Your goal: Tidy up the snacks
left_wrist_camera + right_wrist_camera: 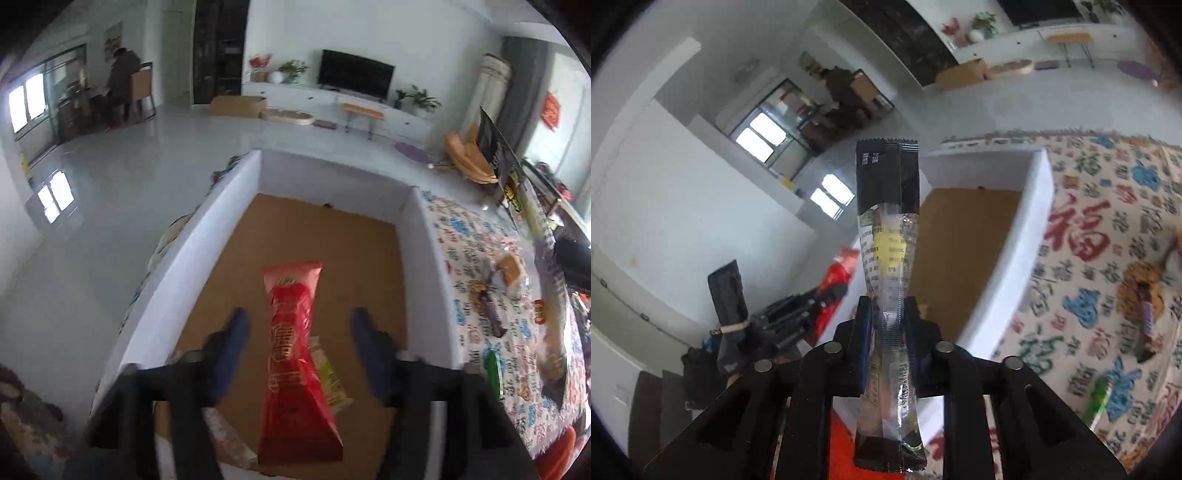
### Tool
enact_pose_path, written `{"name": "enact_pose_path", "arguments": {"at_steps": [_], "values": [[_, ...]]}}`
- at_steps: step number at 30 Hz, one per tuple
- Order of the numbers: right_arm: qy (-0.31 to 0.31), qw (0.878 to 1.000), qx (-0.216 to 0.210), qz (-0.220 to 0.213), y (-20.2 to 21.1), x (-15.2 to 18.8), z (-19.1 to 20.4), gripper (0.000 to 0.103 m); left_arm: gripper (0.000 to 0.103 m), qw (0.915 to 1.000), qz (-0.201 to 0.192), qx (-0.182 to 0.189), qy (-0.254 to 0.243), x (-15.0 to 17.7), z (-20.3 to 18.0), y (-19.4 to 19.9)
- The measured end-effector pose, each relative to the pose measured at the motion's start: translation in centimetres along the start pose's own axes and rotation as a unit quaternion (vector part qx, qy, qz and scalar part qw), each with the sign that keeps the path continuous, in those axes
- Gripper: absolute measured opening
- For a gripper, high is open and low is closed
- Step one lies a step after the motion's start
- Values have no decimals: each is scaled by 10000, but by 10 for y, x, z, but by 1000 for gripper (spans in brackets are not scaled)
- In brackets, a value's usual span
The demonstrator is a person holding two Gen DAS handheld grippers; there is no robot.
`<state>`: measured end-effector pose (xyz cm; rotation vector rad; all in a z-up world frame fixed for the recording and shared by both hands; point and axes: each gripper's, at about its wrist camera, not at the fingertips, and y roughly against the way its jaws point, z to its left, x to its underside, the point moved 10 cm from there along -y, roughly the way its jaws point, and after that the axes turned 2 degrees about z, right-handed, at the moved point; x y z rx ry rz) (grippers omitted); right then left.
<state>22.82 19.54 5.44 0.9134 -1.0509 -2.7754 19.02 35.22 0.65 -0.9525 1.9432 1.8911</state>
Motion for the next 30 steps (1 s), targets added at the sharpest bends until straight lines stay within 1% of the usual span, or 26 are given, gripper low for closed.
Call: {"name": "enact_pose_path", "arguments": {"at_steps": [1, 2, 4, 6, 7, 9, 10, 11, 12, 14, 15, 16, 17, 18, 19, 20, 22, 24, 26, 27, 28, 30], "values": [[36, 9999, 121, -82, -12, -6, 3, 52, 88, 9999, -52, -133, 70, 5, 5, 0], [32, 9994, 266, -212, -19, -10, 1, 72, 88, 9997, -165, -125, 87, 10, 5, 4], [57, 9974, 477, -529, -12, -12, -7, 72, 89, 9995, -306, 108, 49, 20, -7, 13], [204, 9951, 689, -683, 1, -8, -27, 71, 89, 9985, -413, 344, -70, 30, -30, 23], [296, 9929, 889, -729, 8, -5, -40, 71, 90, 9977, -444, 486, -177, 34, -48, 27], [509, 9852, 1445, -767, 28, 14, -78, 71, 91, 9932, -472, 956, -461, 46, -96, 42], [602, 9800, 1749, -739, 39, 28, -102, 71, 93, 9888, -445, 1286, -607, 58, -128, 48], [668, 9739, 2051, -703, 50, 43, -126, 71, 100, 9841, -406, 1574, -712, 69, -153, 53], [713, 9662, 2387, -666, 62, 60, -154, 71, 103, 9781, -357, 1885, -803, 82, -184, 55], [723, 9472, 3072, -566, 88, 95, -209, 71, 103, 9658, -162, 2406, -954, 116, -241, 49], [652, 9377, 3379, -487, 101, 114, -236, 71, 103, 9613, -26, 2556, -1025, 131, -268, 38], [557, 9287, 3645, -399, 113, 133, -261, 71, 103, 9590, 71, 2606, -1109, 145, -290, 27], [459, 9191, 3900, -316, 124, 152, -284, 71, 103, 9595, 159, 2536, -1216, 159, -307, 10], [388, 9106, 4106, -256, 133, 166, -303, 71, 103, 9622, 231, 2340, -1373, 170, -318, -8], [310, 9033, 4273, -217, 142, 181, -318, 71, 103, 9654, 281, 2061, -1574, 179, -326, -24], [219, 8993, 4363, -212, 148, 190, -330, 71, 103, 9679, 293, 1758, -1774, 187, -330, -39], [42, 9032, 4263, -501, 159, 199, -337, 75, 103, 9690, 225, 1362, -2048, 201, -330, -58], [-168, 8950, 4422, -571, 168, 200, -345, 76, 103, 9709, 273, 1132, -2095, 209, -320, -72], [-327, 8938, 4437, -572, 168, 198, -351, 82, 103, 9698, 398, 1064, -2158, 221, -309, -80], [-396, 8943, 4420, -576, 170, 195, -352, 83, 103, 9690, 455, 1026, -2201, 228, -305, -82], [-480, 8969, 4357, -580, 169, 195, -358, 84, 103, 9681, 349, 1028, -2259, 231, -302, -76], [-607, 9030, 4208, -619, 169, 196, -363, 86, 103, 9663, 381, 1040, -2325, 235, -303, -72]]}}
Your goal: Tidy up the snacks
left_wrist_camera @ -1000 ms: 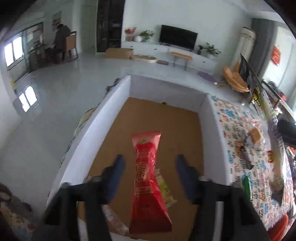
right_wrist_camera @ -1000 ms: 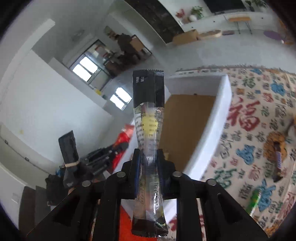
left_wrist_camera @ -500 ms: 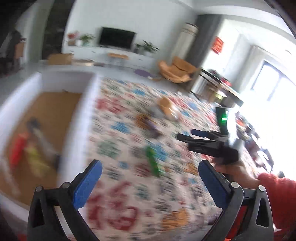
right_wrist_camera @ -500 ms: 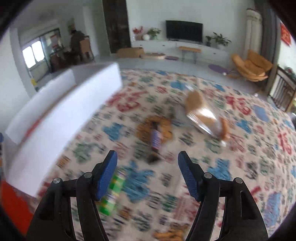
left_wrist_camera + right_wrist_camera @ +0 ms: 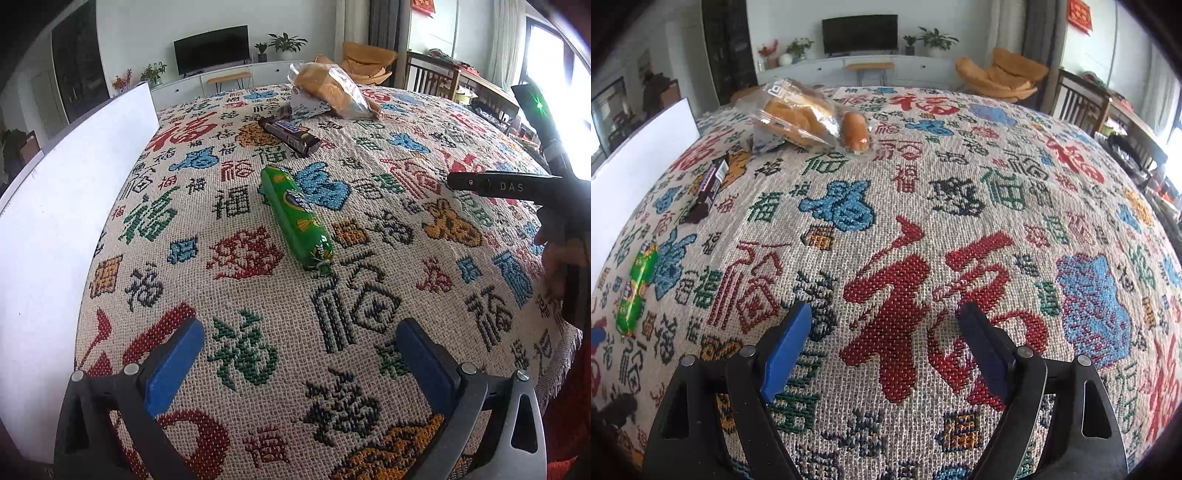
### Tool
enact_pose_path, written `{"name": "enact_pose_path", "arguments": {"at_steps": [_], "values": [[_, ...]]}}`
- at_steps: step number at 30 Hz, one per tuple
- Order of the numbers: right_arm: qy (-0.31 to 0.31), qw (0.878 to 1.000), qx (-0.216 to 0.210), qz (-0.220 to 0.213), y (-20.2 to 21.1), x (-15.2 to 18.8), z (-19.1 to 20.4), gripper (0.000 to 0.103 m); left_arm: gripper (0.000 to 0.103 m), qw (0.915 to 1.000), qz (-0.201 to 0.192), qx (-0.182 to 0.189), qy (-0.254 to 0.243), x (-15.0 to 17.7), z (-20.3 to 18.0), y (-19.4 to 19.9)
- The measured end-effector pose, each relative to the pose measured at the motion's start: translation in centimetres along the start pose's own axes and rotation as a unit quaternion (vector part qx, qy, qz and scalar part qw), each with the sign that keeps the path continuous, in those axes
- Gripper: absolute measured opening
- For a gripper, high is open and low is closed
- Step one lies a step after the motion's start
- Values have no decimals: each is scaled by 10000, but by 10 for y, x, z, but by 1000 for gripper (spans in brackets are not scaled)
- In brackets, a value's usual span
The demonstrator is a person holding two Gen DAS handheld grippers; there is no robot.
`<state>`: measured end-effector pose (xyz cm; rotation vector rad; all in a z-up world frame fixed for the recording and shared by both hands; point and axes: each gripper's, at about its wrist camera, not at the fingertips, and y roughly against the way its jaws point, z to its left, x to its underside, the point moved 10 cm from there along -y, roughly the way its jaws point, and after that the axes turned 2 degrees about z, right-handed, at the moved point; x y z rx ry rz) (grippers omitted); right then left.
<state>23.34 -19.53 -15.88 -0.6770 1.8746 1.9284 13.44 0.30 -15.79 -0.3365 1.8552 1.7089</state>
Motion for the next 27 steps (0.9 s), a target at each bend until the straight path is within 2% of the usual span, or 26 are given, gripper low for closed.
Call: {"name": "enact_pose_path", "arguments": {"at_steps": [27], "values": [[45, 10000, 37, 2, -1, 2, 3, 86, 103, 9999, -111, 0, 49, 1, -1, 4]]}}
